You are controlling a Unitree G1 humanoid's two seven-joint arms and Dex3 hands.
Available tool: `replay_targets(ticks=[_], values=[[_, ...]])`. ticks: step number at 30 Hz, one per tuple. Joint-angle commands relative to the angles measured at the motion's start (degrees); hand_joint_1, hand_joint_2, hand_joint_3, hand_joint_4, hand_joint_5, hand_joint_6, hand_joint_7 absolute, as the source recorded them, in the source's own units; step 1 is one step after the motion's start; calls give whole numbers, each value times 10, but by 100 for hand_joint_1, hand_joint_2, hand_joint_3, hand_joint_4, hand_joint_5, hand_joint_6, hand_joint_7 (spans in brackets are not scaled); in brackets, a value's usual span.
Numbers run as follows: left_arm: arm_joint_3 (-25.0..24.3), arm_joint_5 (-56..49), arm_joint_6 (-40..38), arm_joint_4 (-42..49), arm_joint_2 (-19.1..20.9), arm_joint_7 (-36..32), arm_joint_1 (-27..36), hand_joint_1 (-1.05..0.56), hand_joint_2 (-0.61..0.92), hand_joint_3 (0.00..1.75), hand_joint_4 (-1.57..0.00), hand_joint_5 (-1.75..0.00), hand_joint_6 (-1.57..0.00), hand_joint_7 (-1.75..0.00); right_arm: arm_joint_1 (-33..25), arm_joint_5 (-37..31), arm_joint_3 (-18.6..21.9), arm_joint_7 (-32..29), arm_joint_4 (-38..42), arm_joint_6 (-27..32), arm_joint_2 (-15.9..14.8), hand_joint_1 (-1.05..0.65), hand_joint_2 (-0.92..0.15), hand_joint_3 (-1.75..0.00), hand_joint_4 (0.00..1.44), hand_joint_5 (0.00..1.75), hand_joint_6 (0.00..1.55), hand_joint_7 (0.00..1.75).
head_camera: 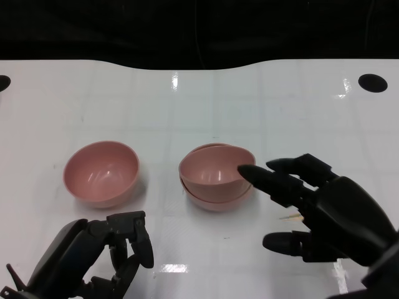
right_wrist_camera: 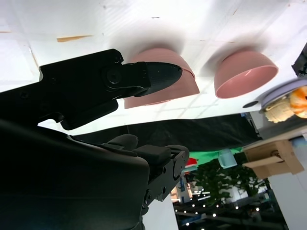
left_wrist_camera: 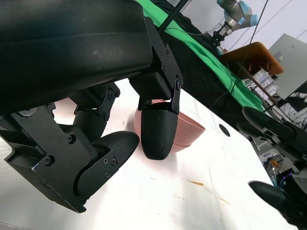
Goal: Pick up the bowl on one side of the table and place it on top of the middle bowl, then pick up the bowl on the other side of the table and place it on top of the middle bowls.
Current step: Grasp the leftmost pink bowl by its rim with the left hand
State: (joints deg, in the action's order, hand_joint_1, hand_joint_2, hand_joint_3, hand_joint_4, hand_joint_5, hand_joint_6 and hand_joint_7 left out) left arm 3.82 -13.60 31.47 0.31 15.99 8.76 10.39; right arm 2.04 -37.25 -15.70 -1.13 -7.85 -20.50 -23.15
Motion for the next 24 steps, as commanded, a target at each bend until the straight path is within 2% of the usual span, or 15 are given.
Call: replay_targets(ticks=[1, 12, 15, 18, 20, 21, 22, 23, 24], values=[[-7, 2, 2, 2, 9, -4, 2, -14, 36, 145, -82, -172, -77, -152, -18, 9, 18, -17, -1, -25, -11, -49, -92, -22, 15, 75, 44, 13], [-20, 8, 16, 15, 5, -11, 1, -13, 35, 145, -83, -170, -78, -146, -38, 18, 36, -56, 37, -56, 11, -34, -92, -12, 41, 84, 67, 21], [-25, 38, 0, 14, -7, -7, 1, -14, 46, 122, -81, -152, -80, -123, -34, 16, 35, -80, 55, -68, 23, -26, -91, -10, 50, 91, 77, 26], [-29, 40, -29, -7, -10, -8, 9, -18, 61, 90, -77, -127, -81, -88, -33, 9, 35, -99, 66, -67, 35, -15, -89, -10, 65, 100, 91, 34], [-31, 29, -37, -19, -9, -13, 15, -19, 66, 77, -74, -120, -81, -74, -30, 6, 35, -109, 74, -69, 38, -12, -88, -14, 70, 103, 96, 37], [-31, 24, -38, -23, -9, -15, 17, -22, 76, 57, -68, -115, -78, -59, -29, 5, 35, -113, 78, -73, 38, -10, -76, -39, 77, 106, 99, 45], [-33, 13, -32, -25, -7, -21, 18, -23, 83, 44, -66, -113, -78, -51, -26, 6, 34, -117, 83, -78, 38, -9, -65, -62, 80, 107, 100, 50], [-34, 3, -30, -29, -7, -28, 20, -25, 88, 33, -61, -107, -74, -41, -24, 6, 34, -121, 88, -83, 38, -8, -58, -80, 84, 112, 101, 57], [-36, -7, -36, -38, -9, -34, 22, -26, 90, 28, -60, -102, -73, -35, -23, 3, 34, -124, 90, -83, 38, -7, -55, -87, 87, 116, 103, 60]])
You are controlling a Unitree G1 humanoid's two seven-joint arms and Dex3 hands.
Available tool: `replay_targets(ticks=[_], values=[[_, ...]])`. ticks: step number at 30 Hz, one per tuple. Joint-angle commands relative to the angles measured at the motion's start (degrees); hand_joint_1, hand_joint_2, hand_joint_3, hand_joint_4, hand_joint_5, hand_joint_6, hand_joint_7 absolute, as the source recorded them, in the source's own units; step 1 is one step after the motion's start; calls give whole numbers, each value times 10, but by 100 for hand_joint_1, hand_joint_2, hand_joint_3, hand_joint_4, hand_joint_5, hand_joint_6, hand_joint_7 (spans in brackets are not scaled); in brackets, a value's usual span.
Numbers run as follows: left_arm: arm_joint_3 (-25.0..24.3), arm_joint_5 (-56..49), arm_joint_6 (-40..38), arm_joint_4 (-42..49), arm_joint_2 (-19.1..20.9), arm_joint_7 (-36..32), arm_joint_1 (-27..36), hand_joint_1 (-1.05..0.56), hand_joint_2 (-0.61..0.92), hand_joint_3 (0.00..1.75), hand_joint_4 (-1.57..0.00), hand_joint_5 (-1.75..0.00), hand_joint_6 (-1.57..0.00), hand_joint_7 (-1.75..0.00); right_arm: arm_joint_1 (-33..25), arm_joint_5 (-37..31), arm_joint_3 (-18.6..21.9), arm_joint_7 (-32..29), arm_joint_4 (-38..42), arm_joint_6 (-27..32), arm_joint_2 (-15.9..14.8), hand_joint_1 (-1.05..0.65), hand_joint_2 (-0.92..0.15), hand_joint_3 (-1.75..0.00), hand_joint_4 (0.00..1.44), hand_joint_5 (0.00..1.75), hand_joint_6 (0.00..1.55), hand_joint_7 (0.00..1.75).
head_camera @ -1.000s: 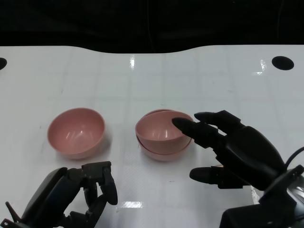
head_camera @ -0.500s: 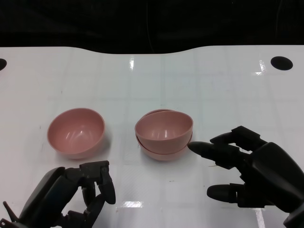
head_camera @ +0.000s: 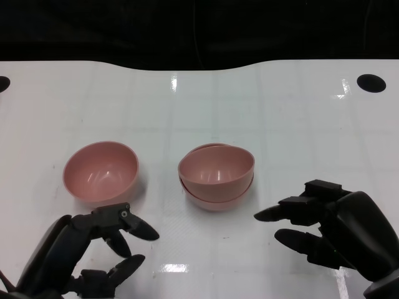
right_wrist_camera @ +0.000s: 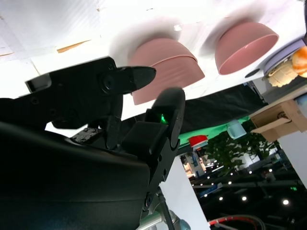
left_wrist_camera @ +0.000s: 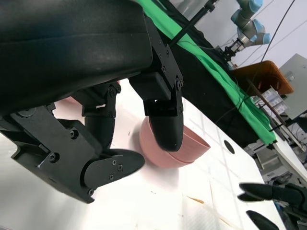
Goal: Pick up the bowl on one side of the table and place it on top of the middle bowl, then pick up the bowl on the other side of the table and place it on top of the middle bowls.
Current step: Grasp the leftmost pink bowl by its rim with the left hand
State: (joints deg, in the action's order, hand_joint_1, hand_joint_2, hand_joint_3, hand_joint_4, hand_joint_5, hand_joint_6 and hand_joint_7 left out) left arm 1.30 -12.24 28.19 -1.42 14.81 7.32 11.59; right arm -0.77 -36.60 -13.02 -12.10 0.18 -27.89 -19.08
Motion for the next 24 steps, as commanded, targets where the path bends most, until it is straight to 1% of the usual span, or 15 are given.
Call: replay_targets(ticks=[1, 3, 5, 7, 8, 11, 13, 15, 18, 22, 24], values=[[-13, -30, -11, -31, 1, -26, 13, -28, 91, 25, -58, -96, -72, -30, 6, -5, 6, -17, 11, -10, -2, -5, -51, -96, 89, 121, 104, 64], [-16, -47, -29, -52, -2, -35, 19, -30, 92, 20, -58, -84, -70, -20, 6, -8, 5, -22, 14, -9, 1, -2, -41, -115, 93, 130, 106, 71], [-17, -60, -47, -71, -2, -38, 25, -33, 92, 19, -55, -78, -67, -15, 6, -9, 3, -23, 15, -7, 2, 0, -34, -128, 94, 141, 107, 77], [-19, -69, -68, -94, 0, -34, 29, -36, 92, 19, -50, -75, -64, -12, 7, -10, 3, -22, 15, -4, 4, 0, -30, -137, 94, 155, 104, 89], [-19, -71, -75, -103, 2, -32, 30, -37, 92, 20, -48, -74, -62, -10, 7, -9, 3, -21, 15, -3, 5, -1, -28, -141, 93, 163, 102, 99], [-18, -80, -103, -132, 2, -27, 34, -38, 92, 18, -43, -73, -58, -7, 8, -10, 5, -23, 15, 0, 8, -2, -22, -151, 94, 172, 98, 118], [-17, -96, -116, -149, 1, -32, 35, -38, 92, 16, -41, -73, -57, -5, 8, -7, 6, -25, 15, -1, 11, -2, -18, -157, 95, 172, 97, 126], [-18, -116, -134, -168, 3, -33, 35, -41, 92, 15, -38, -72, -55, -4, 8, -3, 7, -24, 15, -1, 13, -3, -16, -160, 97, 174, 94, 137], [-20, -133, -156, -188, 8, -27, 36, -44, 92, 15, -35, -70, -52, -2, 7, -2, 7, -22, 13, 2, 16, -4, -16, -162, 98, 175, 90, 148], [-22, -172, -174, -203, 19, -35, 29, -47, 92, 14, -32, -68, -50, 0, 5, 2, 6, -11, 7, 11, 18, -4, -16, -160, 99, 175, 87, 155], [-21, -211, -184, -206, 21, -51, 23, -50, 92, 11, -35, -69, -50, -1, 4, 1, 6, -8, 3, 17, 19, -4, -17, -158, 98, 175, 85, 156]])
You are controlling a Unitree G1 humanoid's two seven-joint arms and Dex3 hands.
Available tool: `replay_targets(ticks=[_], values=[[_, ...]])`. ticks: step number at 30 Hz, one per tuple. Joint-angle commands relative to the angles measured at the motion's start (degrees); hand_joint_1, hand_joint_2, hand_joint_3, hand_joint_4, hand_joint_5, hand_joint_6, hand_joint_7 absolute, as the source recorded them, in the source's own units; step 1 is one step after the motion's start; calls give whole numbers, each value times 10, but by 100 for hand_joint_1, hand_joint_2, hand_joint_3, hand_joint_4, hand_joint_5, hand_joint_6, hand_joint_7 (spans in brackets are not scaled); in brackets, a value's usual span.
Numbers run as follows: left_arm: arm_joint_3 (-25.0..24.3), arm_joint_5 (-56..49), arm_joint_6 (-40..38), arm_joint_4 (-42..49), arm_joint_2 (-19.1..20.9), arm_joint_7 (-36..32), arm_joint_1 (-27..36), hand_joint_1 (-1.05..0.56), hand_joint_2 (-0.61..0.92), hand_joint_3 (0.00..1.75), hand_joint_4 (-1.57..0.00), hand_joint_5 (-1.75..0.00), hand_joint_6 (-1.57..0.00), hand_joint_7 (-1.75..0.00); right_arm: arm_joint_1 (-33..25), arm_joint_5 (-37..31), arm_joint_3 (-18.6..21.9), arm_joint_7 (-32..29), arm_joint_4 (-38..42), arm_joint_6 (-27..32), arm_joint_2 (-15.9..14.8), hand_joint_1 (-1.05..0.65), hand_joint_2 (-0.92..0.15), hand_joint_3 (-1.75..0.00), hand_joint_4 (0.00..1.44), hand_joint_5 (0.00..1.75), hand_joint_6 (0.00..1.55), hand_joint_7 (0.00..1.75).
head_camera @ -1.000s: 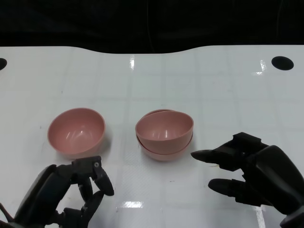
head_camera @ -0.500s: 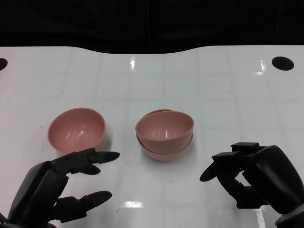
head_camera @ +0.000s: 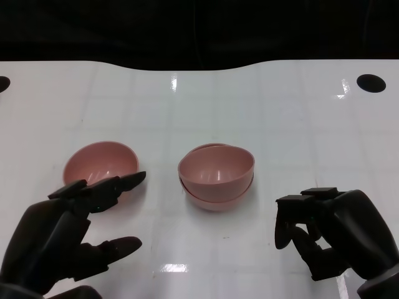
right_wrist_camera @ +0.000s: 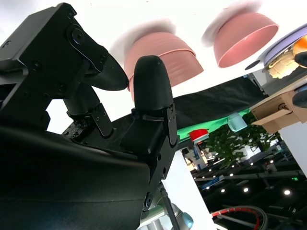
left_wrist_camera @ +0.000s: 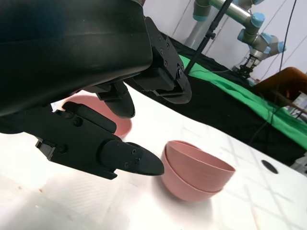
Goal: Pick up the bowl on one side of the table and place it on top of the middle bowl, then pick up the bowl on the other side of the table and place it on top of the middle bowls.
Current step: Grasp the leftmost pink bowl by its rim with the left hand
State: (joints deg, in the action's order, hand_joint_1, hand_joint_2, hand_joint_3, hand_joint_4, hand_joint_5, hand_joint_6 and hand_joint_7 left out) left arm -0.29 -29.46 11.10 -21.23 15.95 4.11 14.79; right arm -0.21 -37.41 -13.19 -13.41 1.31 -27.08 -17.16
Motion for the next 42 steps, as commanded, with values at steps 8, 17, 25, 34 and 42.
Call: replay_targets(ticks=[8, 17, 25, 34, 42], values=[[18, -182, -66, -8, 9, -42, -44, -56, 92, 4, -35, -67, -50, 0, -2, 13, 9, 8, -12, 8, -2, -4, -16, -157, 99, 175, 84, 157], [58, -260, -164, -9, 13, 28, -84, -59, 92, 1, -24, -61, -39, 0, -7, 17, 9, 17, -19, 12, -3, -5, -16, -158, 98, 175, 84, 156], [107, -310, -230, 51, 19, 107, -151, -59, 92, 0, -38, -43, -41, -1, -22, 8, 7, 20, -40, 18, -2, -5, -16, -157, 98, 175, 85, 156], [153, -330, -272, 144, 26, 118, -212, -58, 92, 1, -56, -23, -45, -1, -37, 10, 5, 26, -61, 23, 0, -4, -18, -154, 96, 175, 86, 151], [192, -351, -312, 221, 29, 121, -262, -55, 92, 11, -55, -17, -44, 0, -34, 6, 1, 24, -59, 25, 4, -5, -17, -155, 97, 175, 88, 150]])
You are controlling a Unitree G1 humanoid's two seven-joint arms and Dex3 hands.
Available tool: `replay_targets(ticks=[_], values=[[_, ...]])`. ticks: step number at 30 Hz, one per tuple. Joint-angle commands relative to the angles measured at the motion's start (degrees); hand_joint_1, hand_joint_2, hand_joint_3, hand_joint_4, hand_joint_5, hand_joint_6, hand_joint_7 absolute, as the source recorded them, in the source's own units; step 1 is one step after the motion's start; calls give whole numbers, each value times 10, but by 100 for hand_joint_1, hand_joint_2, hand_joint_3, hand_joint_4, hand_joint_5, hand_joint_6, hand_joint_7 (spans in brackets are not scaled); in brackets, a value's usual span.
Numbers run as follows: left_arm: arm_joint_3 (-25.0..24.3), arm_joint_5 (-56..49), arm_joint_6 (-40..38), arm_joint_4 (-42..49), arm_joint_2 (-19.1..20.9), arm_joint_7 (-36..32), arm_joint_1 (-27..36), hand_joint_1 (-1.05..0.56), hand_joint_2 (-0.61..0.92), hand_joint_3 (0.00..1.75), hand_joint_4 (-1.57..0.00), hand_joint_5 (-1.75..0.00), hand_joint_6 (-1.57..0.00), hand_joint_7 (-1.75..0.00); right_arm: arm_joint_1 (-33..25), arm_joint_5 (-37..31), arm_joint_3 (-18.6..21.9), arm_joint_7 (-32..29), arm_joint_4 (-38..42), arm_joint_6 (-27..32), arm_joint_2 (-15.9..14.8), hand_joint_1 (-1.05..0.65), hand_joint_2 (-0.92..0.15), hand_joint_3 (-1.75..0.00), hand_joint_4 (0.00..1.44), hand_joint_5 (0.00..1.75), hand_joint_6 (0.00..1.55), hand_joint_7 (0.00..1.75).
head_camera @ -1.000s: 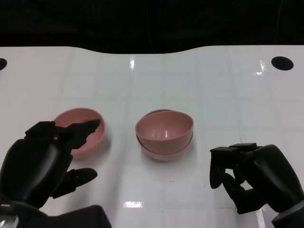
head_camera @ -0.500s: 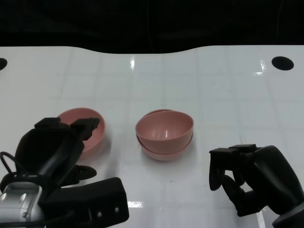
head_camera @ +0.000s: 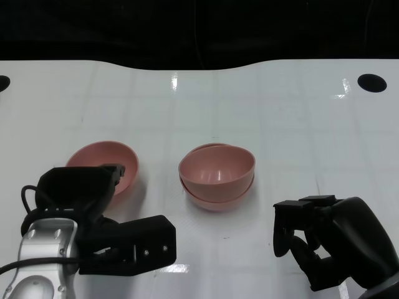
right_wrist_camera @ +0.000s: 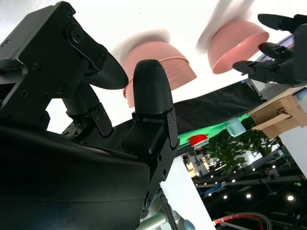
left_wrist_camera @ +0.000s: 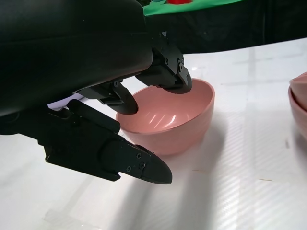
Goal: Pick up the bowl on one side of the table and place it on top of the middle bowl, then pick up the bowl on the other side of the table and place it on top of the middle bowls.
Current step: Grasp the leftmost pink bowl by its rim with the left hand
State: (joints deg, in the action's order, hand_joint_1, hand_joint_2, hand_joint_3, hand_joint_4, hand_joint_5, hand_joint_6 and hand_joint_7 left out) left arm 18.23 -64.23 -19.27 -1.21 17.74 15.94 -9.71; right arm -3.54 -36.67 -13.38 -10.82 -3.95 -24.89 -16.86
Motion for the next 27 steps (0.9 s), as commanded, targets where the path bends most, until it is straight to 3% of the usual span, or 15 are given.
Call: replay_targets(ticks=[1, 9, 11, 12, 13, 15, 17, 18, 19, 20, 22, 23, 24, 25, 27], values=[[9, -2, -8, 29, 12, -2, -21, -55, 92, 11, -55, -17, -44, -1, -1, -1, 3, -1, -6, 4, 2, -5, -17, -155, 97, 175, 88, 150], [23, 15, 7, 109, 15, -57, -45, -51, 92, 11, -62, -17, -48, -2, 0, -14, -2, 0, -12, 11, 3, -7, -15, -156, 98, 175, 89, 149], [22, 34, 26, 121, 20, -72, -47, -47, 92, 11, -75, -24, -52, -3, -4, -14, 0, 1, -19, 13, 3, -7, -14, -156, 98, 175, 89, 149], [20, 46, 43, 130, 24, -85, -48, -42, 92, 10, -75, -46, -57, -2, -5, -11, 1, 3, -22, 13, 2, -7, -14, -156, 97, 175, 89, 149], [19, 56, 57, 138, 28, -98, -50, -37, 92, 9, -70, -90, -73, -4, -7, -8, 2, 5, -25, 14, 3, -7, -15, -156, 97, 175, 87, 148], [16, 78, 90, 156, 32, -132, -54, -33, 92, 10, -69, -117, -87, -7, -8, -4, 4, 6, -28, 15, 3, -8, -15, -157, 96, 175, 86, 146], [18, 92, 110, 171, 32, -159, -59, -33, 91, 5, -80, -160, -115, -14, -6, -8, 4, 2, -25, 14, 2, -7, -15, -157, 96, 175, 88, 148], [20, 95, 116, 176, 33, -168, -61, -33, 92, 6, -82, -167, -118, -16, -5, -9, 4, 1, -24, 13, 2, -7, -15, -157, 97, 175, 88, 149], [23, 96, 117, 178, 33, -172, -62, -33, 92, 8, -84, -171, -117, -26, -4, -11, 3, 2, -24, 14, 2, -7, -15, -158, 97, 175, 88, 150], [24, 98, 119, 179, 33, -175, -62, -33, 92, 12, -85, -173, -106, -49, -4, -12, 2, 3, -25, 15, 2, -7, -14, -158, 98, 175, 89, 151], [27, 96, 120, 181, 35, -182, -63, -33, 92, 14, -85, -174, -99, -64, -2, -16, 0, 2, -24, 16, 2, -7, -14, -158, 98, 175, 88, 152], [29, 93, 120, 182, 36, -188, -63, -33, 92, 17, -85, -174, -82, -107, -2, -19, -2, 2, -23, 17, 3, -6, -14, -158, 99, 175, 89, 153], [31, 92, 120, 184, 37, -193, -63, -33, 92, 17, -85, -175, -75, -120, -1, -21, -2, 2, -22, 17, 3, -6, -14, -158, 99, 175, 89, 153], [31, 92, 120, 185, 38, -198, -63, -33, 92, 18, -85, -175, -71, -126, 0, -23, -3, 3, -21, 18, 4, -6, -14, -158, 99, 175, 89, 153], [31, 92, 117, 183, 39, -202, -63, -32, 92, 16, -86, -175, -74, -114, 0, -22, -4, 2, -17, 18, 5, -6, -14, -158, 99, 175, 89, 153]])
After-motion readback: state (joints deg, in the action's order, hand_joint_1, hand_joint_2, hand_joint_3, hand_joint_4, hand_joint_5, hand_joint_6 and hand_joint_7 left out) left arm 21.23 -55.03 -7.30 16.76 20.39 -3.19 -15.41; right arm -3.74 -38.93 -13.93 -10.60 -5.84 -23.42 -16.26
